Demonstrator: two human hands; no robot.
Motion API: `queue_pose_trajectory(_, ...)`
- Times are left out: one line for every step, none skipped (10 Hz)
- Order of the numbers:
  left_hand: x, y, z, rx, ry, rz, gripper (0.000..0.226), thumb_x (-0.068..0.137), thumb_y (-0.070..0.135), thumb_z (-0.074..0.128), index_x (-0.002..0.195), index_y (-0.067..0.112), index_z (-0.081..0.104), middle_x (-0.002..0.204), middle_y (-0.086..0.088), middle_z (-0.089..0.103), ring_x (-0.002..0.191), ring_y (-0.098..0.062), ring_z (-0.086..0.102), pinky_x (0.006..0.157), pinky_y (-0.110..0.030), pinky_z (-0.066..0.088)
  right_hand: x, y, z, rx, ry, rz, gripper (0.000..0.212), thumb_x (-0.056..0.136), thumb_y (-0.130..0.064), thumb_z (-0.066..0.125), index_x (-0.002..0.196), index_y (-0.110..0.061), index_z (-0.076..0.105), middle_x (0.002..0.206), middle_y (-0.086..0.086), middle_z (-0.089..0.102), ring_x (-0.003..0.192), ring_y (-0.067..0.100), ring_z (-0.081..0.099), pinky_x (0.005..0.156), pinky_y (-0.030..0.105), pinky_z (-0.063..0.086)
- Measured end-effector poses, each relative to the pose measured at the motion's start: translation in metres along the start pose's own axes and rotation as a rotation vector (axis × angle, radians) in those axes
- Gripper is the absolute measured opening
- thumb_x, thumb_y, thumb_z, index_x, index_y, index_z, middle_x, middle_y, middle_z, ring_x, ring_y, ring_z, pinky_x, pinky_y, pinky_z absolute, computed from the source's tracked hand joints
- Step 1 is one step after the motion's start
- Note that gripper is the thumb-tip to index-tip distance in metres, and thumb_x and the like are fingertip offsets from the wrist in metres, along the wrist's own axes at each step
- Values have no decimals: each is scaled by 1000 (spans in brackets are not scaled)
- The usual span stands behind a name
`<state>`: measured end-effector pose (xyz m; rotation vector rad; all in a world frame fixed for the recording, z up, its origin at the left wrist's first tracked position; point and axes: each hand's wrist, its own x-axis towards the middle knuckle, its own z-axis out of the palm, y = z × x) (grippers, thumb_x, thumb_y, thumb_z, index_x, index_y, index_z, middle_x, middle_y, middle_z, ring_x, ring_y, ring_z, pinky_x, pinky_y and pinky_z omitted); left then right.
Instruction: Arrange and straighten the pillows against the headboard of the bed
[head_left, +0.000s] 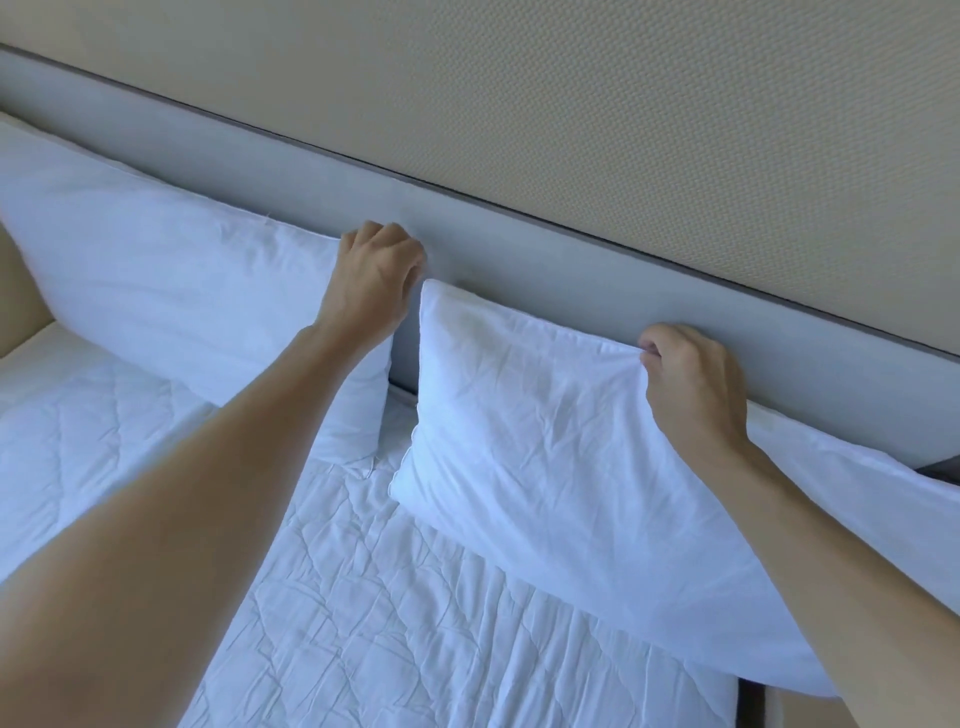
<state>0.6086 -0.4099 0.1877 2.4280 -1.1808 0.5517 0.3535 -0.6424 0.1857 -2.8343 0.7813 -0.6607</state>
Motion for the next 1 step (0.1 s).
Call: queue_pose_trajectory(-19, 21, -16, -80, 94, -134, 17, 89, -2, 59, 101, 8, 67, 105, -11, 66, 95, -38, 57, 80, -42, 42, -3, -4, -5, 67, 34, 23, 18, 89, 1, 61, 76, -7, 52, 75, 5, 53, 63, 32, 47, 54, 33, 36)
